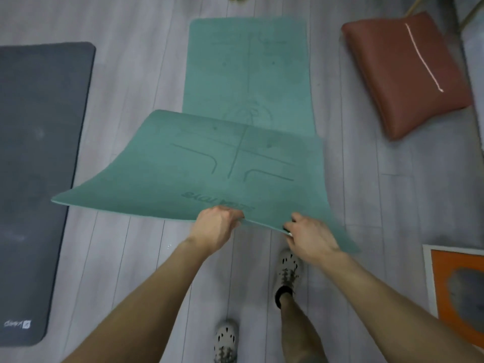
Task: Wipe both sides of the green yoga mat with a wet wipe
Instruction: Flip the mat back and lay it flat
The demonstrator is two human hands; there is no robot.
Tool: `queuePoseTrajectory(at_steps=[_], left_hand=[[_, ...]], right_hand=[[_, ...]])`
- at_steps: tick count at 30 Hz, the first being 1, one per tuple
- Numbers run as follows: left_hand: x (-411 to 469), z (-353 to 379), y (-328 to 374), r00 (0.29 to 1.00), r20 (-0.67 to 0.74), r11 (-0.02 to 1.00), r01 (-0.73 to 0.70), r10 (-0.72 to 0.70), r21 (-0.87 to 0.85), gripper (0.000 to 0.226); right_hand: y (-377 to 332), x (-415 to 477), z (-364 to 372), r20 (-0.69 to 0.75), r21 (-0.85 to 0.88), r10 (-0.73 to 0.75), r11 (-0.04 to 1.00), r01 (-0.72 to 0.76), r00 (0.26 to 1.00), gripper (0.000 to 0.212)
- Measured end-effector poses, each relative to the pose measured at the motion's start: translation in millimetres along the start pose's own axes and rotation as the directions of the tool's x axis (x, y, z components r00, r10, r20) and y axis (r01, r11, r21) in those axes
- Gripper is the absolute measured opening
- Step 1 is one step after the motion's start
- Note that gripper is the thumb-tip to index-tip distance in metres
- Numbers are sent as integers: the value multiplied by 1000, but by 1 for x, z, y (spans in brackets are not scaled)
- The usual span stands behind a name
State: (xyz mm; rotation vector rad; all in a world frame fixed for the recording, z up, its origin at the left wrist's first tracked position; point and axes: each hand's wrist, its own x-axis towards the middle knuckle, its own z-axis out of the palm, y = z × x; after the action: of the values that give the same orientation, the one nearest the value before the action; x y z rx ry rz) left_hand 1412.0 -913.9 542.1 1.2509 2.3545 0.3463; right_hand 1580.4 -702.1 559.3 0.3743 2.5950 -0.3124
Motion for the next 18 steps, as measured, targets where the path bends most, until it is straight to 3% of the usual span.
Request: queuePoseTrajectory(at_steps=[3, 12, 18], left_hand=[[-38, 29, 1, 1000, 15, 998, 22, -21, -64, 13], [-117, 120, 25, 987, 153, 998, 59, -53, -37, 23], [-154, 136, 35, 952, 296, 996, 66, -81, 60, 28]], right_hand=[[-17, -28, 30, 18, -63, 53, 997, -51, 998, 19], [-42, -98, 111, 131, -123, 203, 975, -188, 970, 20], [-50, -141, 139, 221, 119, 250, 952, -281, 943, 29]])
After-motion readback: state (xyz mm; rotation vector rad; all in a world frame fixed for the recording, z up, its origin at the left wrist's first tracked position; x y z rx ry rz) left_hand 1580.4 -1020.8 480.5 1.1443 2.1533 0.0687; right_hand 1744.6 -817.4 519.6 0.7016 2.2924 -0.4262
